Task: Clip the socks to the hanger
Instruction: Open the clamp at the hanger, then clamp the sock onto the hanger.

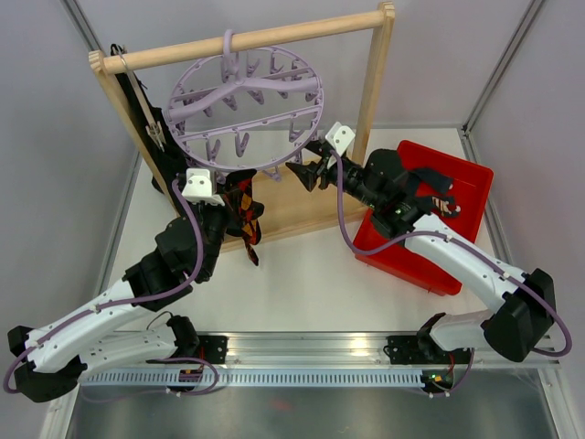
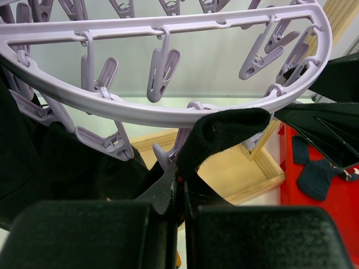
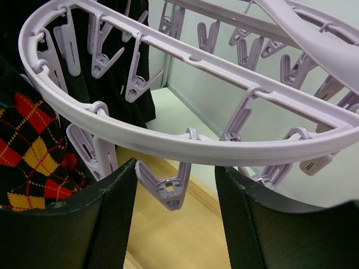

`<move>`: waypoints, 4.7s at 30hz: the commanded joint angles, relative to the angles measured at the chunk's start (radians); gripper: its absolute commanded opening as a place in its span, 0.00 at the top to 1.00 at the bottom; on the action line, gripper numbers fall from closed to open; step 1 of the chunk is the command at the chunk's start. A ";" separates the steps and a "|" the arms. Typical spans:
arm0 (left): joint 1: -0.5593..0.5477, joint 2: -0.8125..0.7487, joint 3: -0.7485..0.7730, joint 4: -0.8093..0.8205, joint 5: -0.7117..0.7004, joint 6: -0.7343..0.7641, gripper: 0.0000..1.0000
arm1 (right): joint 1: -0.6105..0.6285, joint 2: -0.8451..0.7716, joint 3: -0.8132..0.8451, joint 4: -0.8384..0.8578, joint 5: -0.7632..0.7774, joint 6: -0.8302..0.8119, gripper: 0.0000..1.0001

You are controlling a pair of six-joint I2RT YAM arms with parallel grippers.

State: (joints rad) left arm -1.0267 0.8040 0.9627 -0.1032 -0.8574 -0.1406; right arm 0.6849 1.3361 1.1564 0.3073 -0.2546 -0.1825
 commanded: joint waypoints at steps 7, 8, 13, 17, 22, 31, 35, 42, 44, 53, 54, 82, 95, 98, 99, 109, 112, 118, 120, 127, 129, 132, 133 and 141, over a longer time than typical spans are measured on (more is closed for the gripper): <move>0.008 -0.012 0.028 0.005 0.014 0.029 0.98 | 0.001 0.009 0.060 0.056 -0.018 0.028 0.51; 0.008 -0.011 0.028 0.003 0.012 0.029 0.98 | 0.001 0.011 0.062 0.053 -0.012 0.029 0.54; 0.008 -0.011 0.028 0.000 0.020 0.024 0.98 | 0.001 0.015 0.072 0.027 -0.005 0.043 0.73; 0.008 -0.009 0.027 -0.010 0.029 0.012 0.98 | 0.002 0.017 0.084 -0.003 0.014 0.060 0.83; 0.008 -0.011 0.025 -0.020 0.098 0.001 0.98 | 0.021 0.009 0.091 -0.054 0.057 0.071 0.88; 0.008 0.009 0.044 -0.069 0.311 -0.019 0.98 | 0.082 -0.012 0.101 -0.118 0.161 0.109 0.97; 0.008 0.041 0.053 -0.095 0.343 -0.051 0.98 | 0.113 -0.008 0.132 -0.148 0.205 0.109 1.00; 0.008 0.113 0.045 -0.081 0.343 -0.102 0.98 | 0.136 -0.021 0.132 -0.158 0.248 0.112 1.00; 0.008 0.126 0.038 -0.067 0.339 -0.109 0.98 | 0.137 -0.026 0.129 -0.158 0.248 0.117 1.00; 0.025 0.213 0.050 -0.053 0.311 -0.166 0.98 | 0.142 -0.048 0.129 -0.163 0.279 0.127 1.00; 0.028 0.221 0.050 -0.053 0.322 -0.175 0.98 | 0.143 -0.049 0.128 -0.163 0.282 0.129 1.00; 0.111 0.255 0.068 0.019 0.431 -0.209 0.98 | 0.145 -0.032 0.118 -0.154 0.285 0.132 1.00; 0.112 0.250 0.074 0.030 0.445 -0.203 0.98 | 0.145 -0.022 0.120 -0.152 0.288 0.130 1.00; 0.112 0.247 0.074 0.031 0.446 -0.202 0.98 | 0.145 -0.017 0.123 -0.149 0.285 0.133 1.00; 0.112 0.244 0.074 0.031 0.446 -0.202 0.98 | 0.145 -0.015 0.123 -0.149 0.285 0.135 1.00; 0.111 0.218 0.068 0.054 0.494 -0.212 0.98 | 0.146 -0.012 0.117 -0.134 0.287 0.138 1.00; 0.112 0.210 0.065 0.056 0.494 -0.214 0.98 | 0.145 -0.012 0.117 -0.132 0.284 0.140 1.00; 0.111 0.196 0.062 0.060 0.488 -0.218 0.98 | 0.146 -0.012 0.112 -0.128 0.285 0.140 1.00; 0.112 0.192 0.059 0.062 0.482 -0.218 0.98 | 0.148 -0.012 0.112 -0.126 0.285 0.141 1.00; 0.112 0.190 0.054 0.059 0.474 -0.220 0.98 | 0.151 -0.012 0.115 -0.126 0.285 0.146 1.00; 0.112 0.190 0.054 0.059 0.475 -0.218 0.98 | 0.153 -0.014 0.117 -0.129 0.290 0.147 1.00; 0.112 0.192 0.054 0.057 0.475 -0.220 0.98 | 0.153 -0.012 0.123 -0.139 0.290 0.153 0.89; 0.111 0.193 0.054 0.057 0.475 -0.220 0.98 | 0.153 -0.014 0.127 -0.143 0.291 0.156 0.73; 0.111 0.196 0.062 0.051 0.477 -0.215 0.97 | 0.159 -0.044 0.160 -0.207 0.273 0.222 0.13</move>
State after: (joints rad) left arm -0.9192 1.0134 0.9958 -0.0948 -0.3828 -0.3321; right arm 0.8383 1.3212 1.2617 0.1196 0.0227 -0.0078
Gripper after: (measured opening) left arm 0.033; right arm 0.849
